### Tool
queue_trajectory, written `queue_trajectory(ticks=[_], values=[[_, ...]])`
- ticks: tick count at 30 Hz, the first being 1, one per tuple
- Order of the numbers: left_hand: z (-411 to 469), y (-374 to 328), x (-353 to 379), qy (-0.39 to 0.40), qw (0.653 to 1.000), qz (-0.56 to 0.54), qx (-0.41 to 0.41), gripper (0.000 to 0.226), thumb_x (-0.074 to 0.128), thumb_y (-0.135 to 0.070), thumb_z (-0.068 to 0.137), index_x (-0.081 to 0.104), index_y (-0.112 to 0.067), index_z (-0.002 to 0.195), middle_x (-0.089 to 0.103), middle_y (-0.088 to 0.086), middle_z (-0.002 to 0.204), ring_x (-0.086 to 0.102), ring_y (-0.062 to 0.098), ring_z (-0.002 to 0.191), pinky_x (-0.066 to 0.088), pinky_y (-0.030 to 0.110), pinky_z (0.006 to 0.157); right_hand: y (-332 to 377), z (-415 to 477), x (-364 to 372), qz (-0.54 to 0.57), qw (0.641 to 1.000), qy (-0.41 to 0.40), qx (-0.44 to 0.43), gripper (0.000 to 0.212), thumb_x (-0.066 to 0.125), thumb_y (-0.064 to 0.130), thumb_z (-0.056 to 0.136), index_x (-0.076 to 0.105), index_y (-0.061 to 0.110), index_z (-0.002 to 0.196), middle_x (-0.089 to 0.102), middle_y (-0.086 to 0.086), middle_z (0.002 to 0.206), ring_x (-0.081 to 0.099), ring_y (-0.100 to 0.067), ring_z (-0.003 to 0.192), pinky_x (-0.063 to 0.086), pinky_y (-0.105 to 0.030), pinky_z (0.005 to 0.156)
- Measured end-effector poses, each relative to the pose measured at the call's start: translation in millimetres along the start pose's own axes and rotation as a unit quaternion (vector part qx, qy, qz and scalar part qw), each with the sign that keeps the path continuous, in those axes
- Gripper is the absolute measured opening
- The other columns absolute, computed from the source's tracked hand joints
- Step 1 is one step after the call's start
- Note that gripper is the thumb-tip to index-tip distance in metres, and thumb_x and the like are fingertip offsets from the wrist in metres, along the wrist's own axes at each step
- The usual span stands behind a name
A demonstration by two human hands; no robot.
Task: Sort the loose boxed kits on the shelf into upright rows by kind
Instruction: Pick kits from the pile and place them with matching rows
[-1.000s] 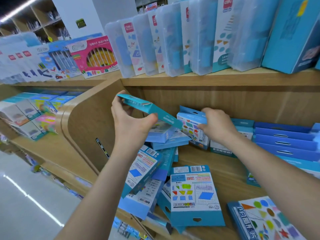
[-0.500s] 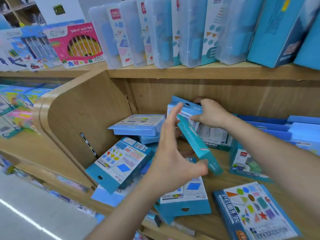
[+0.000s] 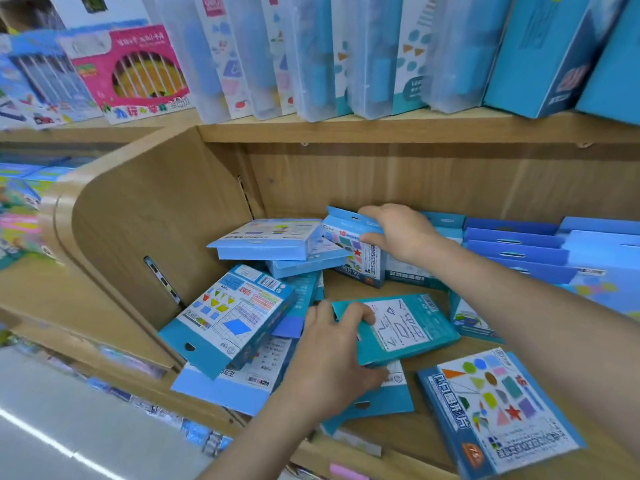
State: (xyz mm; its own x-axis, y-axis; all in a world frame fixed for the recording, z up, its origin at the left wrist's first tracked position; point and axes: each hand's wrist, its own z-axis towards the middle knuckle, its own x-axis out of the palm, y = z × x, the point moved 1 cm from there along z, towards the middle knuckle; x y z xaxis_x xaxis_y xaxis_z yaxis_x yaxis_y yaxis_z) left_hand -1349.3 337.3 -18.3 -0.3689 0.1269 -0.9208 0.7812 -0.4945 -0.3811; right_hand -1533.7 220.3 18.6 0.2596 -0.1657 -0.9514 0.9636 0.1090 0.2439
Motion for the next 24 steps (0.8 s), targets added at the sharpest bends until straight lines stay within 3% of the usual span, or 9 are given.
queue_trajectory(ticks=[2, 4, 6, 9, 11, 13, 17, 20, 24], values=[[-4, 0, -10, 0.053, 0.998, 0.032, -0.012, 0.074, 0.072, -0.055, 0.067, 0.029, -0.046, 0.126, 0.028, -0.002, 0.136, 0.025, 0.021, 0.126, 0.028, 0.027, 0.103, 1, -1, -1, -0.018, 1.000, 0.018, -0.004, 0.053, 0.058, 0.039, 0.091, 0.039, 0.025, 0.138, 0.058, -0.010, 0.123, 0.053, -0.032, 0.112, 0.047, -0.040, 0.084], [-8, -4, -30, 0.111, 0.992, 0.063, -0.020, 0.087, 0.070, -0.061, 0.068, 0.015, -0.052, 0.136, 0.009, 0.000, 0.155, 0.016, 0.026, 0.137, 0.024, 0.034, 0.110, 1, -2, -1, -0.032, 0.999, 0.020, -0.004, 0.058, 0.059, 0.041, 0.090, 0.035, 0.025, 0.140, 0.060, -0.011, 0.123, 0.054, -0.034, 0.111, 0.048, -0.041, 0.082], [-8, -12, -60, 0.105, 0.991, 0.080, -0.015, 0.087, 0.065, -0.065, 0.071, 0.011, -0.054, 0.138, 0.004, -0.002, 0.158, 0.021, 0.025, 0.139, 0.028, 0.035, 0.109, 0, -6, 0, -0.037, 0.999, 0.021, -0.014, 0.068, 0.065, 0.043, 0.085, 0.031, 0.025, 0.141, 0.060, -0.010, 0.119, 0.051, -0.032, 0.111, 0.047, -0.039, 0.078], [22, -21, -102, -0.038, 0.989, 0.123, 0.068, 0.061, 0.057, -0.057, 0.083, 0.036, -0.038, 0.137, 0.039, -0.006, 0.146, 0.041, 0.019, 0.126, 0.036, 0.033, 0.099, -6, -14, -1, -0.035, 0.999, 0.014, -0.034, 0.082, 0.073, 0.033, 0.079, 0.023, 0.030, 0.143, 0.058, -0.006, 0.116, 0.046, -0.029, 0.115, 0.045, -0.040, 0.082], [68, -25, -115, -0.079, 0.977, 0.157, 0.117, 0.043, 0.059, -0.042, 0.087, 0.051, -0.030, 0.127, 0.056, -0.005, 0.128, 0.049, 0.021, 0.114, 0.041, 0.034, 0.090, -15, -19, -7, -0.026, 0.999, -0.010, -0.028, 0.076, 0.069, 0.023, 0.082, 0.023, 0.030, 0.143, 0.058, -0.005, 0.120, 0.046, -0.029, 0.117, 0.044, -0.039, 0.084], [118, -29, -107, -0.037, 0.962, 0.227, 0.149, 0.039, 0.062, -0.034, 0.085, 0.054, -0.025, 0.123, 0.061, 0.000, 0.120, 0.050, 0.025, 0.110, 0.045, 0.037, 0.084, -24, -27, -13, -0.028, 0.999, -0.038, -0.021, 0.068, 0.062, 0.019, 0.085, 0.025, 0.028, 0.141, 0.060, -0.004, 0.119, 0.047, -0.029, 0.115, 0.045, -0.039, 0.083], [175, -23, -66, 0.078, 0.921, 0.338, 0.178, 0.058, 0.071, -0.040, 0.078, 0.048, -0.019, 0.126, 0.062, 0.008, 0.114, 0.055, 0.029, 0.105, 0.045, 0.036, 0.072, -34, -44, -19, -0.084, 0.996, -0.041, 0.000, 0.063, 0.052, 0.010, 0.087, 0.024, 0.025, 0.143, 0.060, -0.008, 0.117, 0.048, -0.029, 0.115, 0.042, -0.037, 0.078], [189, -13, -52, 0.084, 0.913, 0.353, 0.184, 0.054, 0.072, -0.043, 0.077, 0.052, -0.020, 0.121, 0.063, 0.008, 0.112, 0.058, 0.029, 0.103, 0.044, 0.035, 0.069, -33, -40, -21, -0.166, 0.986, -0.030, 0.004, 0.060, 0.048, 0.007, 0.087, 0.029, 0.027, 0.140, 0.061, -0.008, 0.110, 0.056, -0.029, 0.107, 0.040, -0.037, 0.076], [197, -14, -53, 0.090, 0.909, 0.357, 0.193, 0.047, 0.071, -0.039, 0.079, 0.055, -0.018, 0.118, 0.061, 0.008, 0.113, 0.058, 0.029, 0.104, 0.045, 0.035, 0.070, -33, -40, -23, -0.233, 0.972, -0.013, 0.001, 0.037, 0.046, 0.008, 0.088, 0.046, 0.022, 0.122, 0.064, -0.008, 0.103, 0.061, -0.029, 0.098, 0.032, -0.034, 0.068]])
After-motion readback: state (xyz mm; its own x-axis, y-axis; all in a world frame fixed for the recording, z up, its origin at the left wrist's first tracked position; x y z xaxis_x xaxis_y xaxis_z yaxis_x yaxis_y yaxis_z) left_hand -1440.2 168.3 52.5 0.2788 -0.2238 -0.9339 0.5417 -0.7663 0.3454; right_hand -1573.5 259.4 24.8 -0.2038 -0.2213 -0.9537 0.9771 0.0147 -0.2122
